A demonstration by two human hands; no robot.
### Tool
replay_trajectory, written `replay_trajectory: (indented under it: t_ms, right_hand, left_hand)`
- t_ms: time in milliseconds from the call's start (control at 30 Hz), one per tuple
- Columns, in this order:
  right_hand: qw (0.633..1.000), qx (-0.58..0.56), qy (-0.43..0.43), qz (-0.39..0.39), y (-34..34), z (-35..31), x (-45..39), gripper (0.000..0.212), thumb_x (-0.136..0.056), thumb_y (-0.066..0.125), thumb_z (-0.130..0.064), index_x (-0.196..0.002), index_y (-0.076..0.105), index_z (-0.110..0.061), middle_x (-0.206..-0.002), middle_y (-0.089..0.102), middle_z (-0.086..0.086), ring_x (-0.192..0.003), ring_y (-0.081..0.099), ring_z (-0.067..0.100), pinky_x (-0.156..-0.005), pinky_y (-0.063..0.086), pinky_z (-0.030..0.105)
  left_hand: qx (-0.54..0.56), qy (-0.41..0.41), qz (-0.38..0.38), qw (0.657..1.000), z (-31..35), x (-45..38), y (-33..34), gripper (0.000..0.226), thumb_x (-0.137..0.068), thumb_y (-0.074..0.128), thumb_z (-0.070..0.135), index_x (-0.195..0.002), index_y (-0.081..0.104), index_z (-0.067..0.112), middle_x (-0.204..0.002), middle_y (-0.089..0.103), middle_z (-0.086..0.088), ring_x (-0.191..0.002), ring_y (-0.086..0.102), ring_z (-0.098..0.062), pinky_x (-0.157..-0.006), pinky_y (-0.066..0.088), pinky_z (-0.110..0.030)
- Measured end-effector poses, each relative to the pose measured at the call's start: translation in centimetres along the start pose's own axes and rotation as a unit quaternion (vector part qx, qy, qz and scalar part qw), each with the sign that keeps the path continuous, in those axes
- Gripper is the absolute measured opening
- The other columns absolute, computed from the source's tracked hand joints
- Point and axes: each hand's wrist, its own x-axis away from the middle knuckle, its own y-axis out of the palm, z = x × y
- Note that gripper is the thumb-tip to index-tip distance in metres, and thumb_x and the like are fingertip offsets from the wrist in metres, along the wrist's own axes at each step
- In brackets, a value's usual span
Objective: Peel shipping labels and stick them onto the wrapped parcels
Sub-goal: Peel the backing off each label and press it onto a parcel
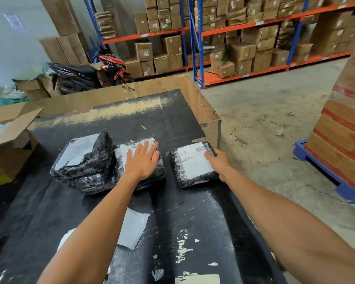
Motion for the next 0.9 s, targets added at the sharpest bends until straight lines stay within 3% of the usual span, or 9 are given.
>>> replay_trajectory:
  t_ms: [200, 300, 400, 500, 600, 667, 733, 800, 900]
  right_hand:
    - [1.0, 0.018, 0.005, 0.005, 0.3, -0.3, -1.1, 0.048, -0.102, 0.059, -0.033, -0.145, 0.054, -0.013, -0.141, 0.062, 0.01, -0.127, 0.059, 0.032, -0.109, 0.048, 0.047]
    - [0.992, 0.124, -0.024, 0.013, 0.2, -0.9, -1.5, 0.046, -0.102, 0.056, -0.035, -0.144, 0.055, -0.014, -0.143, 0.06, 0.011, -0.129, 0.056, 0.035, -0.11, 0.045, 0.047]
    - [0.948, 0.3, -0.102, 0.031, 0.1, -1.7, -1.0, 0.053, -0.103, 0.054, -0.032, -0.154, 0.042, -0.022, -0.155, 0.046, 0.008, -0.14, 0.042, 0.037, -0.116, 0.037, 0.047]
    - [0.897, 0.419, -0.14, -0.012, 0.4, -2.0, 0.0, 0.05, -0.106, 0.041, -0.03, -0.156, 0.038, -0.028, -0.166, 0.029, 0.005, -0.149, 0.028, 0.034, -0.119, 0.027, 0.048]
    - [0.86, 0.477, -0.18, 0.002, 0.7, -2.0, 1.4, 0.045, -0.105, 0.041, -0.031, -0.15, 0.047, -0.028, -0.17, 0.014, 0.009, -0.156, 0.008, 0.031, -0.125, 0.008, 0.05]
    - [0.864, 0.443, -0.239, 0.013, 1.4, -2.3, 2.7, 0.036, -0.102, 0.05, -0.028, -0.136, 0.061, -0.028, -0.166, 0.027, 0.008, -0.154, 0.017, 0.028, -0.123, 0.013, 0.046]
    - [0.882, 0.373, -0.288, 0.008, 2.5, -2.6, 4.3, 0.027, -0.099, 0.055, -0.024, -0.121, 0.07, -0.026, -0.148, 0.05, 0.004, -0.141, 0.039, 0.026, -0.113, 0.03, 0.041]
    - [0.906, 0.307, -0.289, -0.041, 3.8, -2.4, 6.0, 0.022, -0.099, 0.055, -0.021, -0.111, 0.072, -0.024, -0.126, 0.064, 0.002, -0.12, 0.056, 0.024, -0.1, 0.046, 0.039]
    - [0.922, 0.255, -0.272, -0.099, 6.0, -0.9, 8.5, 0.019, -0.1, 0.054, -0.024, -0.104, 0.073, -0.026, -0.106, 0.071, -0.003, -0.098, 0.065, 0.018, -0.085, 0.054, 0.038]
  left_hand:
    - [0.0, -0.002, -0.009, 1.0, 0.3, 0.1, -0.4, 0.054, -0.106, 0.013, 0.051, -0.159, 0.009, 0.041, -0.17, -0.001, 0.003, -0.156, -0.006, -0.021, -0.124, -0.006, -0.053]
    - [-0.002, -0.001, -0.013, 1.0, 0.3, 0.1, -0.5, 0.054, -0.106, 0.013, 0.051, -0.159, 0.009, 0.04, -0.17, -0.001, 0.002, -0.156, -0.005, -0.021, -0.124, -0.006, -0.052]
    - [-0.003, 0.001, -0.019, 1.0, 0.4, 0.1, -0.6, 0.054, -0.106, 0.013, 0.051, -0.16, 0.01, 0.04, -0.17, -0.001, 0.002, -0.156, -0.006, -0.021, -0.124, -0.006, -0.052]
    - [-0.007, 0.007, -0.005, 1.0, 0.6, 0.1, -0.8, 0.054, -0.108, 0.015, 0.048, -0.16, 0.013, 0.036, -0.17, 0.004, -0.001, -0.156, -0.002, -0.023, -0.125, -0.003, -0.052]
    - [-0.009, 0.003, 0.043, 0.999, 1.3, 1.2, -0.4, 0.054, -0.108, 0.017, 0.046, -0.16, 0.019, 0.03, -0.169, 0.015, -0.002, -0.156, 0.007, -0.024, -0.125, 0.004, -0.049]
    - [-0.002, 0.002, 0.075, 0.997, 1.3, 2.4, 0.2, 0.054, -0.108, 0.019, 0.045, -0.16, 0.022, 0.027, -0.168, 0.017, -0.001, -0.156, 0.008, -0.023, -0.126, 0.005, -0.047]
    - [0.019, 0.013, 0.1, 0.995, 1.0, 3.8, 0.6, 0.053, -0.109, 0.024, 0.042, -0.158, 0.028, 0.024, -0.167, 0.021, -0.001, -0.156, 0.011, -0.022, -0.126, 0.006, -0.045]
    - [0.039, 0.022, 0.127, 0.991, 0.3, 5.5, 1.0, 0.049, -0.108, 0.033, 0.034, -0.155, 0.036, 0.019, -0.164, 0.031, -0.004, -0.154, 0.02, -0.023, -0.126, 0.011, -0.044]
    - [0.091, 0.037, 0.155, 0.983, -0.7, 8.6, 1.3, 0.046, -0.103, 0.048, 0.016, -0.15, 0.046, 0.012, -0.158, 0.042, -0.008, -0.149, 0.032, -0.025, -0.124, 0.02, -0.042]
